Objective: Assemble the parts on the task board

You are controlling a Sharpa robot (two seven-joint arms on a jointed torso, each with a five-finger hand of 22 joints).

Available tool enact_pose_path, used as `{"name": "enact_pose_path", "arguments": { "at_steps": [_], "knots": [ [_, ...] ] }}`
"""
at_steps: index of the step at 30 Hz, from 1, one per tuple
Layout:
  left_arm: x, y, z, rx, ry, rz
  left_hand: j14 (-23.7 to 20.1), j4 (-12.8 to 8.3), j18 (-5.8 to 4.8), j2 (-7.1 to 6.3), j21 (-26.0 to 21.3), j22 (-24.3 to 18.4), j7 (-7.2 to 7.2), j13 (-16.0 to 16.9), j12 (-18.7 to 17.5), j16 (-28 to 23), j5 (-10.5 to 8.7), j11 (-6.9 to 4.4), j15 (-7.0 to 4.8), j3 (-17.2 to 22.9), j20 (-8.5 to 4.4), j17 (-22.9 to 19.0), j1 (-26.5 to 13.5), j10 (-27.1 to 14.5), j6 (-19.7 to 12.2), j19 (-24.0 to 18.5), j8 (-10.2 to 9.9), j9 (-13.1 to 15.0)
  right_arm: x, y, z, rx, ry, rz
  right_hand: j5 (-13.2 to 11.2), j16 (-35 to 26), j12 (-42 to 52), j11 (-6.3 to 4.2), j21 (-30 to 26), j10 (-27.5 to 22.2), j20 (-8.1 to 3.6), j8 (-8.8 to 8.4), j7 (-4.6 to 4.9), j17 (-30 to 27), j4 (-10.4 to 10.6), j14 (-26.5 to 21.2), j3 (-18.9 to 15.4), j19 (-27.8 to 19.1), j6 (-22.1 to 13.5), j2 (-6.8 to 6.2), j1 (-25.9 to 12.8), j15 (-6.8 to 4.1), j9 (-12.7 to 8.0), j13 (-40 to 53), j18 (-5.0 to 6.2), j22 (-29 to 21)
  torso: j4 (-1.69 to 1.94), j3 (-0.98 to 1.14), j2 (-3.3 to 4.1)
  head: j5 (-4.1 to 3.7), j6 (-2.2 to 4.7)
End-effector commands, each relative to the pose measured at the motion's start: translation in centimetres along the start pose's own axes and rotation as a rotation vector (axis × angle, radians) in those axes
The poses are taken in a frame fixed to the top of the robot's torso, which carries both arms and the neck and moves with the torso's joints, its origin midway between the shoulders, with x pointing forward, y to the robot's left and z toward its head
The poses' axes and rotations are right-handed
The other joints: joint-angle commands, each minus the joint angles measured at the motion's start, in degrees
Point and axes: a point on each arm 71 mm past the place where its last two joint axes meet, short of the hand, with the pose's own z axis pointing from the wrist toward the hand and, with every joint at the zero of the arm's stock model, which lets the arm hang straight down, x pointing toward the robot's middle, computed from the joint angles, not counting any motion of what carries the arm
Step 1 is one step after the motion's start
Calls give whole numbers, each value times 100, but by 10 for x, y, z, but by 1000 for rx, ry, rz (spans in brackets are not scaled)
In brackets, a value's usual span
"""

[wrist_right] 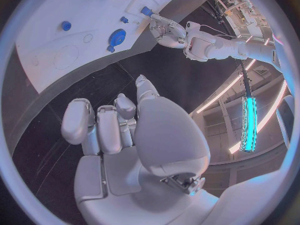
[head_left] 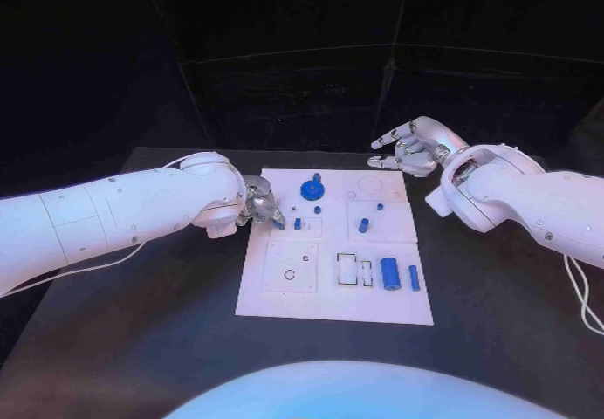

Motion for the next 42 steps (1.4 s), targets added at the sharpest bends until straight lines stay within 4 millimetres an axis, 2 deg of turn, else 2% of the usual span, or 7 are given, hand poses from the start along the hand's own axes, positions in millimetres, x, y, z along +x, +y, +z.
{"name": "enact_pose_path", "arguments": {
  "at_steps": [1,8,28,29,31,32,42],
  "knots": [
    [4,1,1,-15,23,24,594,-717,23,63,36,11,1,-1,34,36,37,-14,-41,717,-6,1509,-16,48,45,32,-35,-10,0,2,1,-9,4,-3,29,-23,6,1,-27,-18,4,26,-4,5,-9,215,-32,-13,30,37,8,-52,-5,-1,41,-10,3,1,-1,-1,-3],
    [4,-1,1,-14,23,25,594,-718,25,63,31,3,1,2,36,36,39,-14,-41,718,-6,1509,-19,50,47,30,-37,-10,0,2,1,-10,4,-3,29,-23,6,1,-27,-18,4,26,-4,5,-9,215,-32,-13,30,37,8,-52,-5,-1,41,-10,-2,4,1,13,0],
    [4,-3,3,-27,29,31,594,-722,21,65,46,25,0,17,44,36,46,-15,-42,718,-7,1509,-32,59,56,36,-44,-13,1,2,1,-10,7,-3,70,-25,7,-1,-30,-16,2,34,-8,9,-6,219,-47,-9,37,52,22,-55,-4,-5,41,-11,4,3,-1,-18,-20],
    [5,-3,3,-27,35,35,594,-735,20,51,47,28,-2,15,43,36,91,-16,-43,711,-8,1509,-52,63,69,37,-51,-16,1,2,1,-10,8,-3,70,-25,7,-1,-30,-16,2,34,-8,9,-6,219,-47,-9,37,52,22,-55,-4,-5,41,-11,6,2,-2,-22,-17],
    [6,-3,4,-28,46,42,594,-757,17,22,57,46,-11,6,34,36,360,-21,-47,658,-13,1509,-120,79,113,40,-77,-23,1,2,1,-10,8,-3,70,-25,7,-1,-30,-16,2,34,-8,9,-6,219,-47,-9,37,52,22,-55,-4,-5,41,-11,5,2,-3,-17,-18],
    [6,-3,4,-28,52,46,594,-759,15,16,64,56,-13,-2,27,36,428,-23,-48,629,-13,1509,-141,83,127,42,-84,-25,1,2,1,-10,8,-3,70,-25,7,-1,-30,-16,2,34,-8,9,-6,219,-47,-9,37,52,22,-55,-4,-5,41,-11,5,2,-3,-17,-18],
    [7,-3,5,-37,75,61,594,-684,13,6,68,72,-30,-50,-12,36,483,-32,-51,344,-13,1509,-245,98,194,41,-151,-51,1,2,2,-10,9,-3,86,-25,9,-2,-32,-15,1,36,-8,10,-6,220,-51,-9,38,56,26,-56,-4,-4,41,-14,1,4,-2,-27,-42]
  ]
}}
